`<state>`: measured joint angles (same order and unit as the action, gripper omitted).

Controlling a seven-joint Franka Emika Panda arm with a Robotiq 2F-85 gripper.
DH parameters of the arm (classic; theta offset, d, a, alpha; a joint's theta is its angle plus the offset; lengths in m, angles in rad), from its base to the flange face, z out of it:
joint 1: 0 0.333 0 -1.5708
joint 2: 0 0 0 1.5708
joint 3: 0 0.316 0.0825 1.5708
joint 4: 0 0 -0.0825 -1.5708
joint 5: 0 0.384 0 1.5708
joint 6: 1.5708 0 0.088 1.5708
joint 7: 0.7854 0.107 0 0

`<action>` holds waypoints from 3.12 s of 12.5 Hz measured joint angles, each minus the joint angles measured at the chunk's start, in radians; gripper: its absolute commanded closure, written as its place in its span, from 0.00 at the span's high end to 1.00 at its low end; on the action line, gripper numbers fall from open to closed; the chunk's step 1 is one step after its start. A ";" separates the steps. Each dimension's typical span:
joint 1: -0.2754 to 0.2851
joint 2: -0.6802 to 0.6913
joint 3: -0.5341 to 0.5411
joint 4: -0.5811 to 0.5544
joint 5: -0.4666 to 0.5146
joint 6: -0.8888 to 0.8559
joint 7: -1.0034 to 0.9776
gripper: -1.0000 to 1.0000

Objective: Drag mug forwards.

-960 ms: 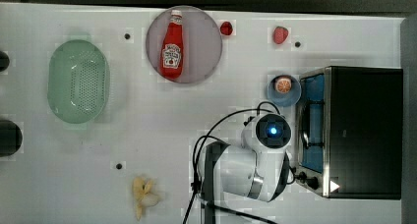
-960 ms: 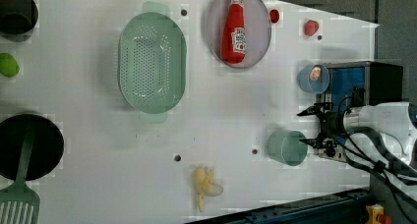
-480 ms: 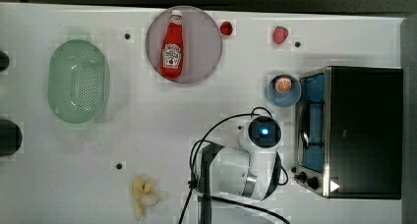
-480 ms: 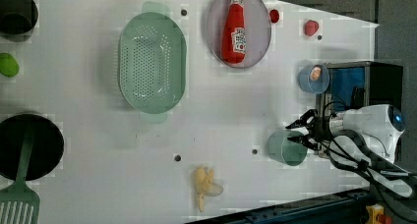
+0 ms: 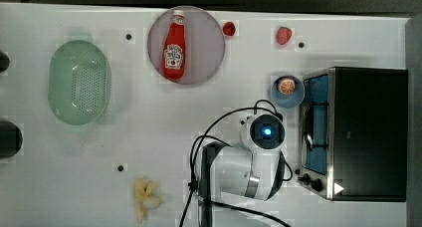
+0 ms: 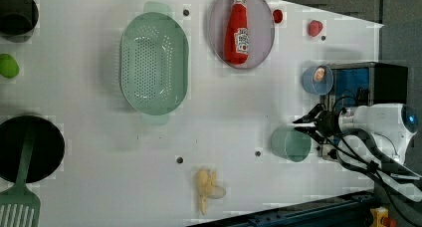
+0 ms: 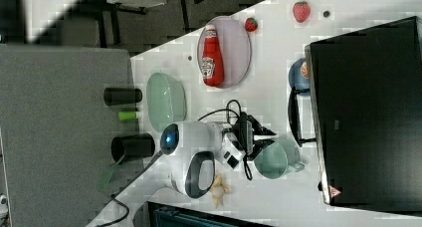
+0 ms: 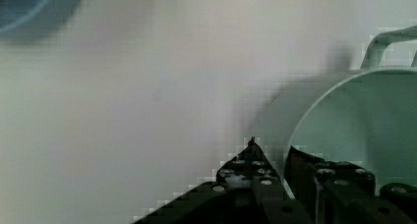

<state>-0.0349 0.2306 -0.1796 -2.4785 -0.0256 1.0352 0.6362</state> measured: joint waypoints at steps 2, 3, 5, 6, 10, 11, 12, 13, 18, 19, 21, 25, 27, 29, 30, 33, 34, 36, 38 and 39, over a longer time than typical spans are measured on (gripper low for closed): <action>-0.004 0.008 0.002 0.016 -0.008 0.012 0.000 0.18; -0.003 0.027 0.000 0.029 -0.001 0.014 0.001 0.18; 0.008 0.070 -0.022 0.068 0.011 0.013 0.003 0.18; 0.006 0.088 -0.018 0.092 0.016 0.006 0.003 0.18; -0.003 0.180 -0.004 0.225 0.008 0.002 0.004 0.18; -0.002 0.212 -0.005 0.277 0.011 -0.015 0.004 0.18; -0.002 0.245 -0.006 0.332 0.015 -0.028 0.004 0.18; -0.002 0.268 -0.003 0.379 0.006 -0.054 0.004 0.18; -0.004 0.288 0.004 0.475 -0.014 -0.138 0.002 0.18; -0.010 0.307 0.019 0.511 -0.017 -0.156 0.002 0.18; -0.011 0.359 0.038 0.588 -0.011 -0.149 0.005 0.18; 0.001 0.414 0.037 0.660 0.001 -0.169 0.009 0.18; -0.002 0.454 0.043 0.724 0.000 -0.164 0.007 0.18; -0.011 0.501 0.062 0.804 -0.010 -0.172 0.005 0.18; -0.013 0.532 0.069 0.854 -0.007 -0.169 0.009 0.18; 0.002 0.577 0.063 0.918 0.021 -0.180 0.007 0.18; 0.002 0.588 0.066 0.927 0.006 -0.177 0.008 0.18; 0.000 0.603 0.073 0.950 -0.007 -0.179 0.007 0.18; -0.001 0.644 0.077 1.038 0.021 -0.215 0.008 0.18; -0.001 0.669 0.080 1.085 0.021 -0.218 0.008 0.18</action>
<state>-0.0364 0.8999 -0.0998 -1.3936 -0.0045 0.8169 0.6440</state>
